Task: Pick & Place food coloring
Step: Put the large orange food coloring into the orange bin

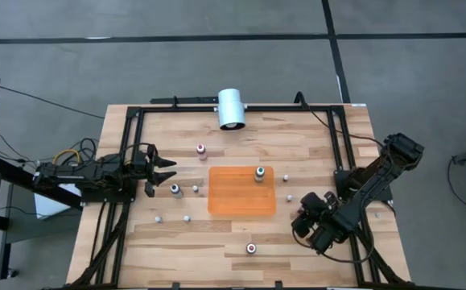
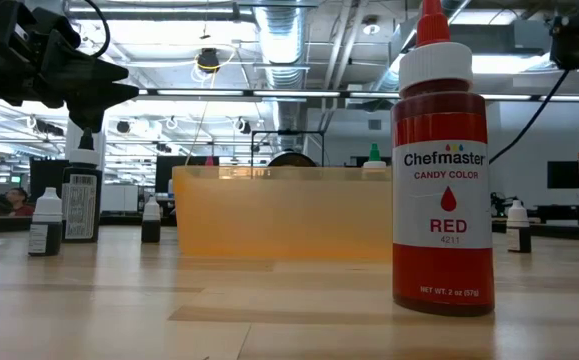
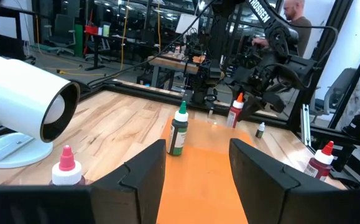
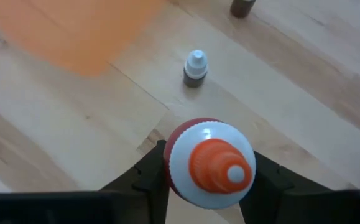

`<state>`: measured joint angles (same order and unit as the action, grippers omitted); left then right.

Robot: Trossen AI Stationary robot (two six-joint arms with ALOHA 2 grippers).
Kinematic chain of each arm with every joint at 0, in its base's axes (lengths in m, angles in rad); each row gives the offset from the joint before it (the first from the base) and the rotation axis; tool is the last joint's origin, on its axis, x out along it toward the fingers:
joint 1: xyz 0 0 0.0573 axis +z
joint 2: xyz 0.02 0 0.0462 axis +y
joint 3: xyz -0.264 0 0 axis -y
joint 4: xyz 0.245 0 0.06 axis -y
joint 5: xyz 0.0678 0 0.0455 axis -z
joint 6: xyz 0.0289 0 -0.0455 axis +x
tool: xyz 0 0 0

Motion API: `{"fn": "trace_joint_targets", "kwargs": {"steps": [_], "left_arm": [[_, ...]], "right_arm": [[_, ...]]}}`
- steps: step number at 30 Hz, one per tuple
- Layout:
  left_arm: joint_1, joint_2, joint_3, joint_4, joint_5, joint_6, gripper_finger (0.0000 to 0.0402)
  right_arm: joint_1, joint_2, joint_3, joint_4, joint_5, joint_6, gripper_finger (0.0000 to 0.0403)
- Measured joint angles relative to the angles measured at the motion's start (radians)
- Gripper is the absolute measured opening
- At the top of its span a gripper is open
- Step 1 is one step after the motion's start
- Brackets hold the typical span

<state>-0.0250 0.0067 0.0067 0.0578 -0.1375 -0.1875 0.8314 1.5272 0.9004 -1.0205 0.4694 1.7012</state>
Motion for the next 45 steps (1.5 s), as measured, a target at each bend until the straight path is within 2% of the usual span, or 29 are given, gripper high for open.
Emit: {"fn": "trace_joint_targets", "kwargs": {"steps": [15, 24, 31, 38, 45], "left_arm": [[0.000, 0.000, 0.000, 0.000, 0.000, 0.000, 0.0169], [0.000, 0.000, 0.000, 0.000, 0.000, 0.000, 0.0169], [0.000, 0.000, 0.000, 0.000, 0.000, 0.000, 0.0169], [0.000, 0.000, 0.000, 0.000, 0.000, 0.000, 0.0169], [0.000, 0.000, 0.000, 0.000, 0.000, 0.000, 0.0169]], "right_arm": [[0.002, 0.000, 0.245, -0.254, 0.008, -0.035, 0.0141], [-0.008, 0.000, 0.386, -0.270, 0.131, -0.098, 0.0135], [-0.095, 0.000, 0.453, -0.154, 0.226, -0.323, 0.0145], [-0.257, 0.000, 0.456, 0.065, 0.195, -0.664, 0.0138], [-0.401, 0.000, 0.456, 0.136, 0.139, -0.821, 0.0145]]}}
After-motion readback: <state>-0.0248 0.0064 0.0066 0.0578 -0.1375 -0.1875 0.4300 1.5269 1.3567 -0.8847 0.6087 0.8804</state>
